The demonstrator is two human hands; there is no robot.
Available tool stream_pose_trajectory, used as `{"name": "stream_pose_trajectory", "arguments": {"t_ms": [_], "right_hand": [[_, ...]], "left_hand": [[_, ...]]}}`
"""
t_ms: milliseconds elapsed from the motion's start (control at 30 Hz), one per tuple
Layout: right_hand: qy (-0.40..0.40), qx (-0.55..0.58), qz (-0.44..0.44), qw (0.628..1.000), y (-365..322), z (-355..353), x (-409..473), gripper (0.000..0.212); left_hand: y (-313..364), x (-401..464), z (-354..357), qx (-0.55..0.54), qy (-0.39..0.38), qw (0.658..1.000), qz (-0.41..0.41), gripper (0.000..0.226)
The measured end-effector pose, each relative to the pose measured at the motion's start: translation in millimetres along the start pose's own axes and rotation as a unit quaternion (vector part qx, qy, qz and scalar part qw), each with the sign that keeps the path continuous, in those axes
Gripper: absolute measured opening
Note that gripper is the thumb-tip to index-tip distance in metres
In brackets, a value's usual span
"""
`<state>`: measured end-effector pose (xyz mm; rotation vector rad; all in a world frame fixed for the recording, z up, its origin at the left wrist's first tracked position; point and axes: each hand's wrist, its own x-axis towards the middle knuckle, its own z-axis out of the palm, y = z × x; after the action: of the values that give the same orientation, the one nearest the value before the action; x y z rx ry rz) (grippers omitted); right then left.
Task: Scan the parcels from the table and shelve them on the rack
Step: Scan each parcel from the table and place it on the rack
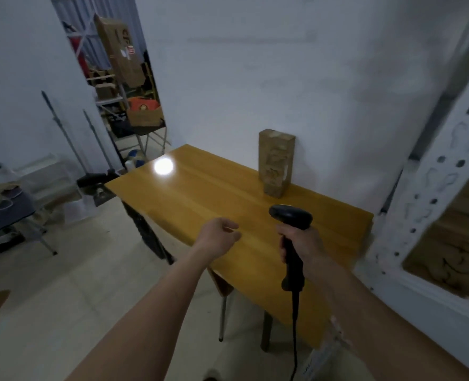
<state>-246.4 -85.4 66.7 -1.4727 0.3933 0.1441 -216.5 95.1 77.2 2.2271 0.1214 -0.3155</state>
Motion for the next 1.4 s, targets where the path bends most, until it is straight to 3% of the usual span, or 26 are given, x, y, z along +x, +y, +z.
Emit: {"name": "stream_pose_trajectory", "arguments": {"t_ms": [333, 633, 1167, 1400], "right_hand": [[0.124, 0.061, 0.048, 0.989, -52.8, 59.1, 128.6, 0.016], [0.188, 0.089, 0.034, 0.977, -74.0, 42.0, 191.3, 0.014], [0.170, 0.124, 0.091, 0.973, -69.7, -3.5, 293.0, 0.014], [0.176, 0.146, 0.110, 0.967, -60.9, -32.9, 314.1, 0.018]], "left_hand": [[19.4, 186.5, -56.5, 0.028, -0.092, 0.994, 0.053, 0.035], [61.8, 286.8, -14.8, 0.054, -0.162, 0.982, 0.083, 0.046], [119.8, 397.4, 49.0, 0.207, -0.091, 0.973, 0.046, 0.085], [148.2, 449.2, 80.8, 0.193, -0.059, 0.979, 0.022, 0.114]]}}
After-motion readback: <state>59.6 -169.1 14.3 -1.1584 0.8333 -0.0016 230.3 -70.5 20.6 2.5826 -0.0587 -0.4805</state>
